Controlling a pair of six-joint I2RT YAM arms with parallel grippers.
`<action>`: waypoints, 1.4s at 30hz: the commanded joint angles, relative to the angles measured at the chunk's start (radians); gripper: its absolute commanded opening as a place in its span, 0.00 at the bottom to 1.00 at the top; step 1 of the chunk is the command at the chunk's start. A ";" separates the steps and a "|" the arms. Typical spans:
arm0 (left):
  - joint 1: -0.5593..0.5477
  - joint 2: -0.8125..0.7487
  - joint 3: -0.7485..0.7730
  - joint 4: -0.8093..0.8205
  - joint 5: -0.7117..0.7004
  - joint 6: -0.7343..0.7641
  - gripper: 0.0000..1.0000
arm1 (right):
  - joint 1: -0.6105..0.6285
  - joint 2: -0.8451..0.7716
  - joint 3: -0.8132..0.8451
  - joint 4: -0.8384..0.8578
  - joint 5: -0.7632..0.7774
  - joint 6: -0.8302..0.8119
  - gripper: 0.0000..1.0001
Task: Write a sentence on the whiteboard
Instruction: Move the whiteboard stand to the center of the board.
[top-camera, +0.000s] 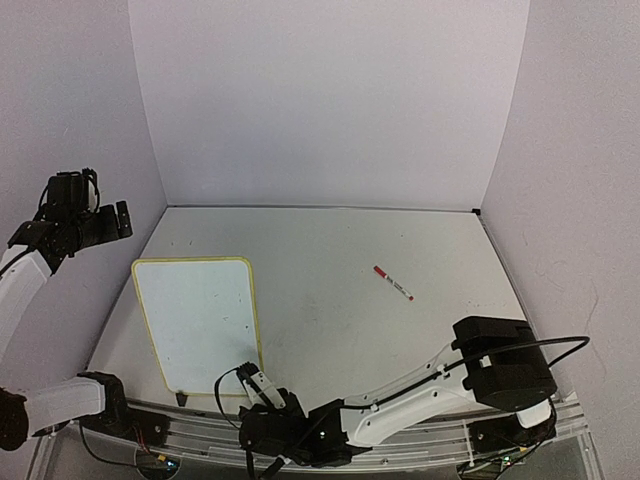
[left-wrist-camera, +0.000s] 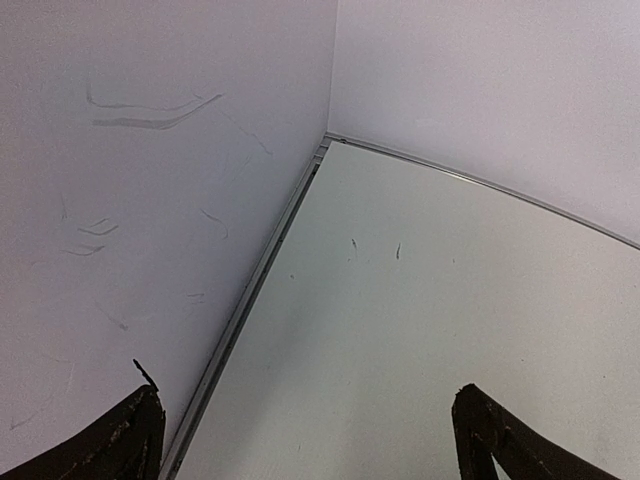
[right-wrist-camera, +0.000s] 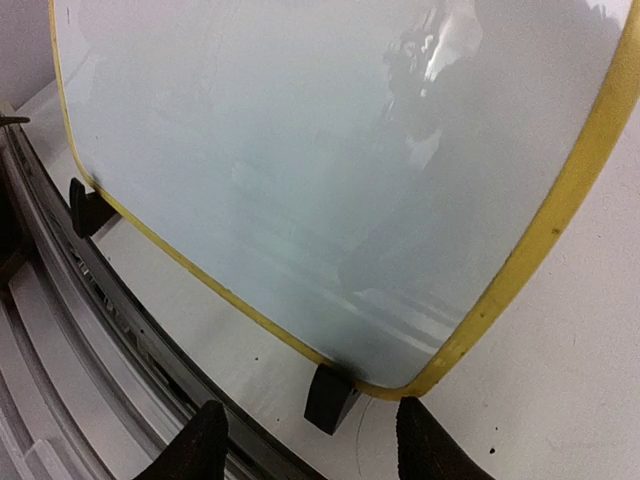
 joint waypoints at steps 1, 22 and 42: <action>0.006 -0.010 0.014 0.011 -0.006 -0.010 0.99 | -0.019 0.045 0.052 -0.053 0.014 0.024 0.52; 0.006 -0.010 0.014 0.011 -0.012 -0.010 1.00 | -0.035 0.088 0.102 -0.164 0.058 0.097 0.35; 0.006 -0.008 0.014 0.011 -0.015 -0.011 1.00 | -0.035 0.099 0.124 -0.245 0.122 0.186 0.13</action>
